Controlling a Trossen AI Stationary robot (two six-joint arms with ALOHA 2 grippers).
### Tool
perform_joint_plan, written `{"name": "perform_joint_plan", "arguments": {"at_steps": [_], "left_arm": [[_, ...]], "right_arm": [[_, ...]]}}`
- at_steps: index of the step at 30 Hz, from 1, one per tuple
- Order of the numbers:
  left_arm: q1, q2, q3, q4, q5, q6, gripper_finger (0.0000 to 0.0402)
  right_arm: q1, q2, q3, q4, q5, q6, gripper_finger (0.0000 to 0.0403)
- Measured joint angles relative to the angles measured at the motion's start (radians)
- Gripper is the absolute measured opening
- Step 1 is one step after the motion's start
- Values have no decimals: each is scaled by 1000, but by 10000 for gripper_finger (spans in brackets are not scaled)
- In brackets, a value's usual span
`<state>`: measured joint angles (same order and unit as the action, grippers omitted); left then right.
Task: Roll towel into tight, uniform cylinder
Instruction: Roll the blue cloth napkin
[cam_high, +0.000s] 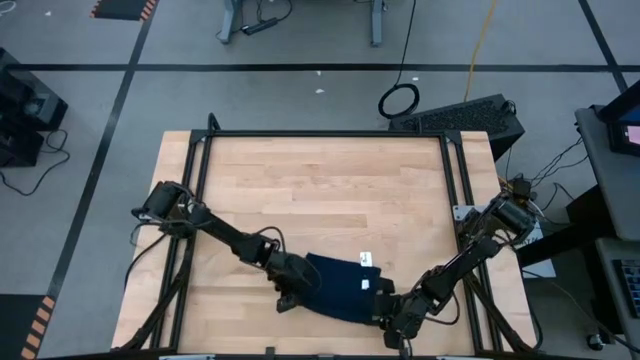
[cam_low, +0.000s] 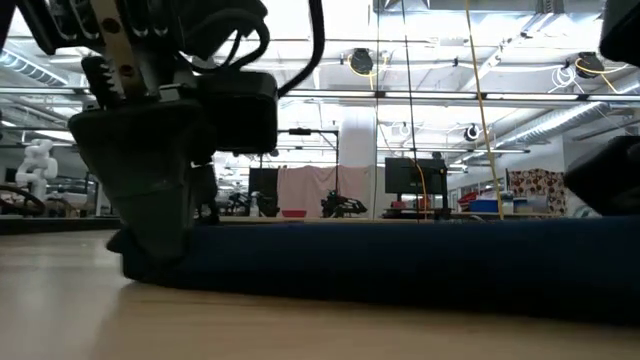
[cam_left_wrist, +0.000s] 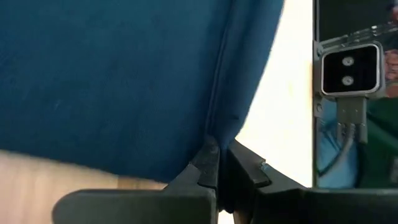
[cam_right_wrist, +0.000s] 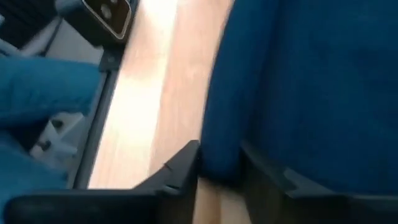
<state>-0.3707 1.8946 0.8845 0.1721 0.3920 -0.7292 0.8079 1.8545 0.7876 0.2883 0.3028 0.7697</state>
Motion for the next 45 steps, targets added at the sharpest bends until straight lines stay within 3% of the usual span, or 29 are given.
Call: {"name": "perform_joint_plan", "arguments": {"at_steps": [4,12,16,21,25,28,32,36,45], "left_arm": [[30,0,-1,17,64,-35,15],[86,0,-1,30,126,-103,15],[98,0,-1,31,163,-127,15],[102,0,-2,36,205,-160,15],[102,0,-2,56,236,-198,15],[103,0,-2,79,264,-229,15],[103,0,-2,88,283,-256,15],[103,0,-2,89,289,-259,15],[104,0,-2,89,283,-233,15]], "right_arm": [[22,-56,-2,-102,29,-52,148],[161,-84,0,-34,403,-328,214],[197,-21,2,107,508,-519,224],[203,66,14,206,504,-543,218],[200,151,84,196,541,-611,216],[193,213,146,170,656,-662,223],[176,258,212,111,713,-651,235],[151,267,234,22,700,-483,229],[108,264,234,-101,582,-188,121]]}}
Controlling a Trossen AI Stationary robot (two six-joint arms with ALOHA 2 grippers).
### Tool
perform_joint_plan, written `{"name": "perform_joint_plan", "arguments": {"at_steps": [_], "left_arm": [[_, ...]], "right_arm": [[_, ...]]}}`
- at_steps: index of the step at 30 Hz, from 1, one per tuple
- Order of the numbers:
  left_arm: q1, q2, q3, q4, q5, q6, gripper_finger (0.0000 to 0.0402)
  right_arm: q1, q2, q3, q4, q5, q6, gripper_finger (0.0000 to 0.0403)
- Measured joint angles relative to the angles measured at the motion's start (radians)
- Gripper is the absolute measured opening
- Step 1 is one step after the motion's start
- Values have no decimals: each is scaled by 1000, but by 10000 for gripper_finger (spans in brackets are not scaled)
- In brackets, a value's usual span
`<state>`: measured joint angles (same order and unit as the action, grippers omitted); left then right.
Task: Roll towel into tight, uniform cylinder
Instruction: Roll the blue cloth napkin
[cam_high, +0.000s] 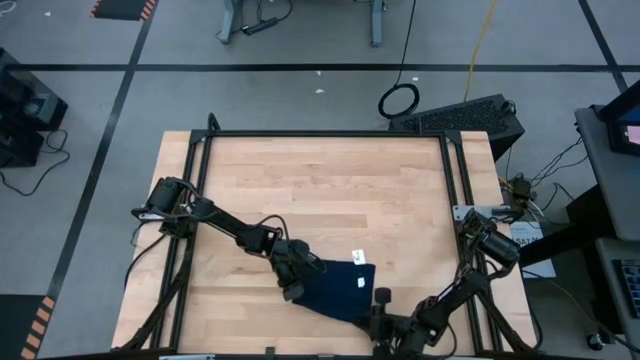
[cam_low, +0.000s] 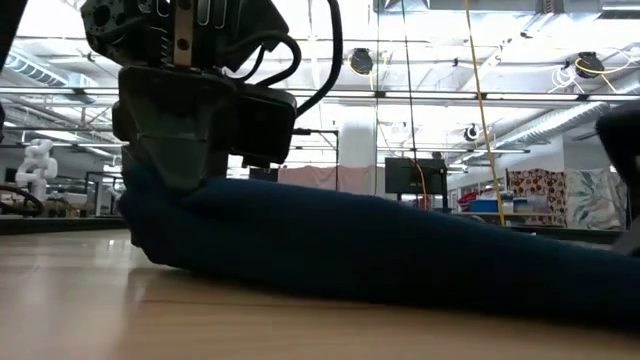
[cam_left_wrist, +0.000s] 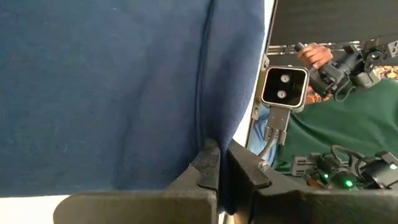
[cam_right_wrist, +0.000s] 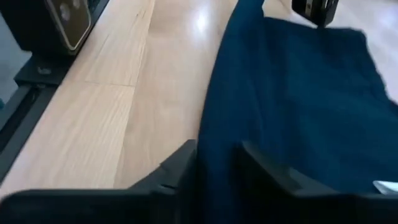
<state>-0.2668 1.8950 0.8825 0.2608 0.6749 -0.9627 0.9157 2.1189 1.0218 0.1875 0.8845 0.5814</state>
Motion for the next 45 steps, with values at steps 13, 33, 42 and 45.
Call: {"name": "perform_joint_plan", "arguments": {"at_steps": [13,33,42,45], "left_arm": [[-61,-1,0,-1,-167,98,41],[-363,-182,2,-85,-884,668,201],[-469,-38,0,-88,-1228,733,206],[-452,-9,0,-88,-1181,788,206]], "right_arm": [[-70,-92,-2,-221,-156,331,14],[-308,-267,-4,-316,-710,380,3],[-341,-267,-4,-315,-787,379,5],[-341,-267,-4,-318,-786,379,5]]}}
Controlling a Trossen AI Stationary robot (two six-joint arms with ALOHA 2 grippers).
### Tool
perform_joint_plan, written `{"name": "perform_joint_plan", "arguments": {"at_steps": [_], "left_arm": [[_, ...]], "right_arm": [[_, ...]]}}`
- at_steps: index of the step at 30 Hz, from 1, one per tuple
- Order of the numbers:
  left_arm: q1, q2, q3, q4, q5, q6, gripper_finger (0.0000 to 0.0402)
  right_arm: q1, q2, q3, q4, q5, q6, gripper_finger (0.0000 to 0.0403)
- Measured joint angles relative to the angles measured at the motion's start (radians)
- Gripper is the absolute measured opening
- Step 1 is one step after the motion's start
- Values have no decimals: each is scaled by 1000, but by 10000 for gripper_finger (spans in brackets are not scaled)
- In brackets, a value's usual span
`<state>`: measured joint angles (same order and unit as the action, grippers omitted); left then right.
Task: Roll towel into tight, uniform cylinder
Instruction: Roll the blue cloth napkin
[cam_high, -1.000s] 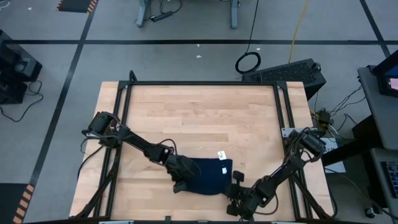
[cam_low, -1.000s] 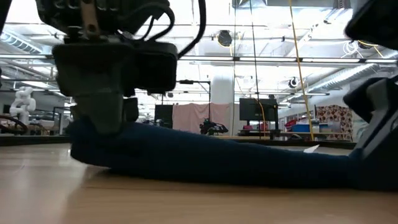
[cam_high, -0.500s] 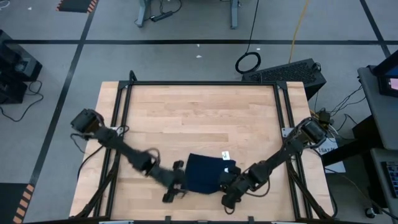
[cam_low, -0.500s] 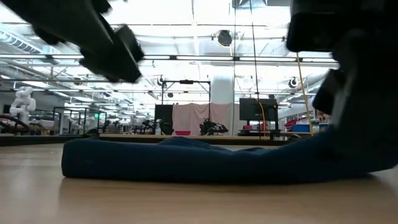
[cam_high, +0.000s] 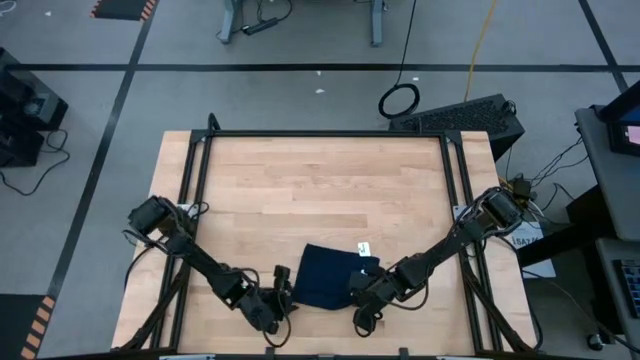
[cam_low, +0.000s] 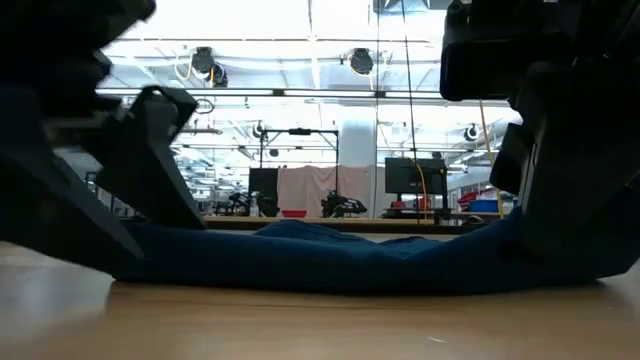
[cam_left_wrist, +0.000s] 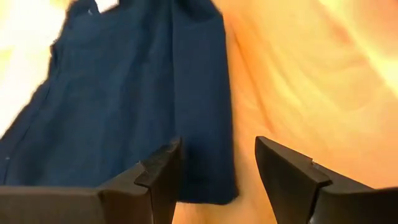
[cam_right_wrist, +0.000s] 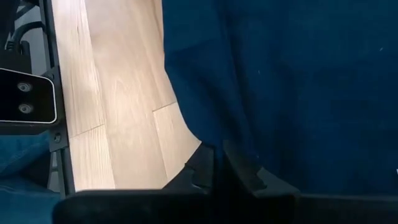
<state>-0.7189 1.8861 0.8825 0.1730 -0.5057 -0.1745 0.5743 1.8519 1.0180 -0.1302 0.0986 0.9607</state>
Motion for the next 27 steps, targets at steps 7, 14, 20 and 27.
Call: {"name": "perform_joint_plan", "arguments": {"at_steps": [7,14,20,27], "left_arm": [[75,34,4,13,148,28,188],[142,26,5,-4,285,-11,63],[204,-17,0,-31,494,-286,15],[275,-54,-2,-18,795,-497,11]], "right_arm": [[0,0,0,-2,2,-11,6],[9,0,0,-3,0,-131,6],[35,0,2,7,-13,-245,14],[84,-21,2,-3,7,-354,96]]}}
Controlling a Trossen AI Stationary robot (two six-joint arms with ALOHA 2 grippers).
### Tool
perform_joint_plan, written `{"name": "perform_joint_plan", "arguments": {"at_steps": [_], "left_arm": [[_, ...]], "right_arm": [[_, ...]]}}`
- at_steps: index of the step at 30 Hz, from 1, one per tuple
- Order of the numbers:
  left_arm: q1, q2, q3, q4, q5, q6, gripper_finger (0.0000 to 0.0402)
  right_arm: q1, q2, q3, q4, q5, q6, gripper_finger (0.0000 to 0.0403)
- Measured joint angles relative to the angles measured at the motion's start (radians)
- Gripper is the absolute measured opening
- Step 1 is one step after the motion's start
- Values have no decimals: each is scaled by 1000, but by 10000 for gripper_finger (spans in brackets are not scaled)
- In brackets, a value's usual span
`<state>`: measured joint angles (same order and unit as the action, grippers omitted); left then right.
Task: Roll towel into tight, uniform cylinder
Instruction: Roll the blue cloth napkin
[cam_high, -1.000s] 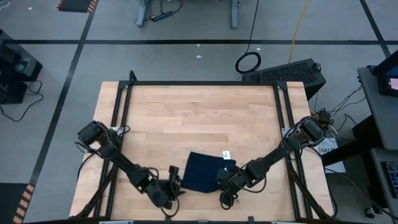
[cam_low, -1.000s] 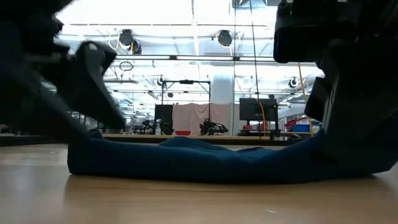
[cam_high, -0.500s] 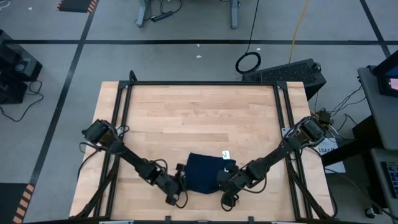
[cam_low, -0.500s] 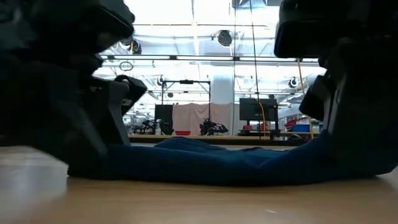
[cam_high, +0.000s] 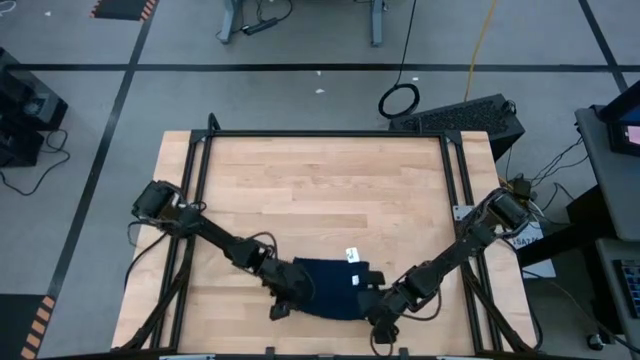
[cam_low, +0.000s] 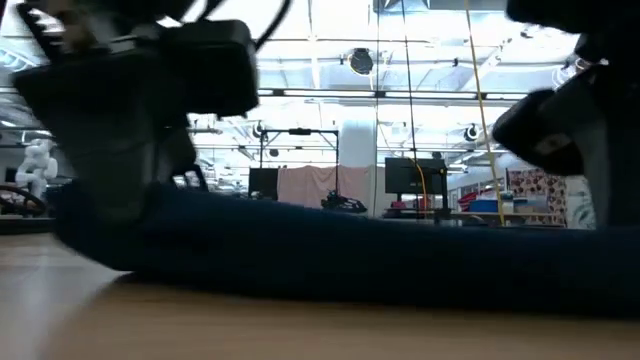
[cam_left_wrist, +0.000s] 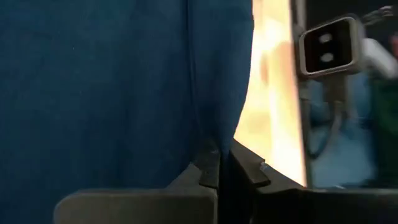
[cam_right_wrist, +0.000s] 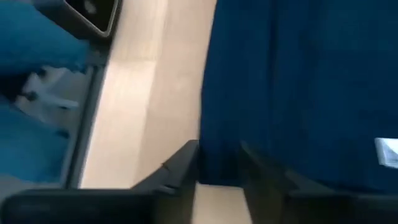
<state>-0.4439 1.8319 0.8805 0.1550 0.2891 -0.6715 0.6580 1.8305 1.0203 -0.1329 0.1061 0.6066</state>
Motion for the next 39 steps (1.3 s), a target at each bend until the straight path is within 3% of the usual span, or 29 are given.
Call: {"name": "perform_joint_plan", "arguments": {"at_steps": [3,9,14,22,28,35,39], "left_arm": [[51,-1,0,12,78,-28,10],[126,-1,-17,21,175,-55,9],[138,-1,-23,87,261,-108,8],[137,-1,-22,158,283,-155,8],[118,-1,-22,158,257,-153,8],[80,-2,-28,132,219,-90,8],[60,-2,-28,104,175,-71,12]], "right_arm": [[27,-28,0,-43,68,-22,141],[140,-55,0,-42,334,-72,199],[222,12,0,-38,485,-70,205],[238,99,0,26,625,-68,206],[196,126,-1,30,593,-42,181],[127,114,-1,34,405,17,24],[89,85,0,33,287,70,19]]}}
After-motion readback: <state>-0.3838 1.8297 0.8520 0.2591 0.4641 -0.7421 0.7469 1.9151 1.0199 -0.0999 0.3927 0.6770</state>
